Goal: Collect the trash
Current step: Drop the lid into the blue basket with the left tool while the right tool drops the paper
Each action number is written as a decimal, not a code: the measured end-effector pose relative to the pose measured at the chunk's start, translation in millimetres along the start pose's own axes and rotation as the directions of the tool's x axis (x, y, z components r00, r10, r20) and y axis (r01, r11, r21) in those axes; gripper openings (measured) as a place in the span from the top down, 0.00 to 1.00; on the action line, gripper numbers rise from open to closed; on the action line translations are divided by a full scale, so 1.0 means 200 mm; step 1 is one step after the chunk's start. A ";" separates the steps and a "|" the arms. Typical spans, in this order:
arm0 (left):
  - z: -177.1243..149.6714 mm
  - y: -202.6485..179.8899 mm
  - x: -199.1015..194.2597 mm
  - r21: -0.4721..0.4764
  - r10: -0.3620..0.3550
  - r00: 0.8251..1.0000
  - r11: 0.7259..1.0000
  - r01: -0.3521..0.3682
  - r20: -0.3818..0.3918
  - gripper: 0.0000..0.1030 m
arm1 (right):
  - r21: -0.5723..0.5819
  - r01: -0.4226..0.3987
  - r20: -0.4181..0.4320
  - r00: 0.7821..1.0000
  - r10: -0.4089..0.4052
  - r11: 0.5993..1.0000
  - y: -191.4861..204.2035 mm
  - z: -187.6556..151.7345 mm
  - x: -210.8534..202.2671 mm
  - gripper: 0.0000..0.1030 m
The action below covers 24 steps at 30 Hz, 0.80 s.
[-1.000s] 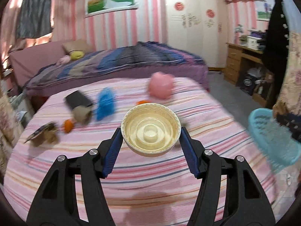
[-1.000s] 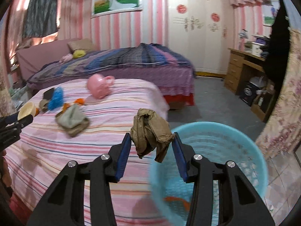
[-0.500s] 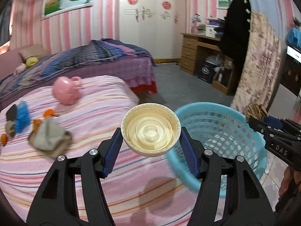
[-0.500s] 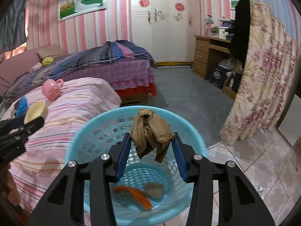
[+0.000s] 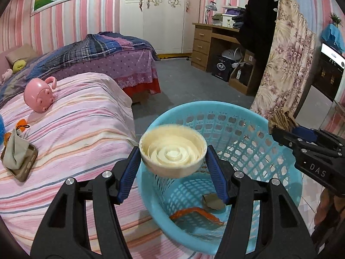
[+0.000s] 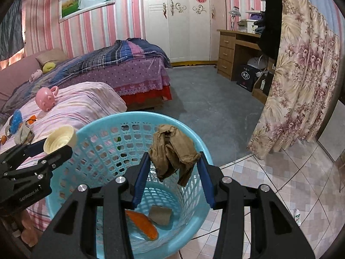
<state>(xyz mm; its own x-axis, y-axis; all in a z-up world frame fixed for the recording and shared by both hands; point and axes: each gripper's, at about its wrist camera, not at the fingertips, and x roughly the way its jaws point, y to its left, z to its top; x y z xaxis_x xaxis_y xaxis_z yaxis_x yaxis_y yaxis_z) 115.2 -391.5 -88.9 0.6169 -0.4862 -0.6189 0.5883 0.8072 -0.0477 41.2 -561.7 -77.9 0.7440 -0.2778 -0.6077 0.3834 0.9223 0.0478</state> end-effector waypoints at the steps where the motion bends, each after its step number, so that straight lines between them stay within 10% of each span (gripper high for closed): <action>1: 0.00 0.00 0.00 0.002 -0.001 1.000 1.000 0.001 -0.001 0.28 | -0.005 -0.001 -0.006 1.000 0.001 1.000 0.00 0.00 0.01 0.57; 15: -0.02 0.16 -0.15 0.003 0.103 0.993 0.995 -0.103 0.064 0.13 | -0.014 -0.005 -0.008 1.000 0.005 1.000 0.07 -0.01 0.05 0.54; 24: -0.05 0.32 -0.29 -0.028 0.167 0.981 0.986 -0.165 0.098 0.11 | -0.005 0.009 0.012 1.000 -0.009 1.000 0.14 0.00 0.02 0.25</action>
<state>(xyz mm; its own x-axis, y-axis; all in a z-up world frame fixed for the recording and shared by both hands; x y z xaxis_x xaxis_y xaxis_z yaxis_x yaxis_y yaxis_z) 111.7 -308.9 -64.9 0.7547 -0.3754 -0.5380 0.4639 0.8853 0.0330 55.3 -537.1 -80.0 0.7473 -0.2889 -0.5984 0.3873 0.9211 0.0389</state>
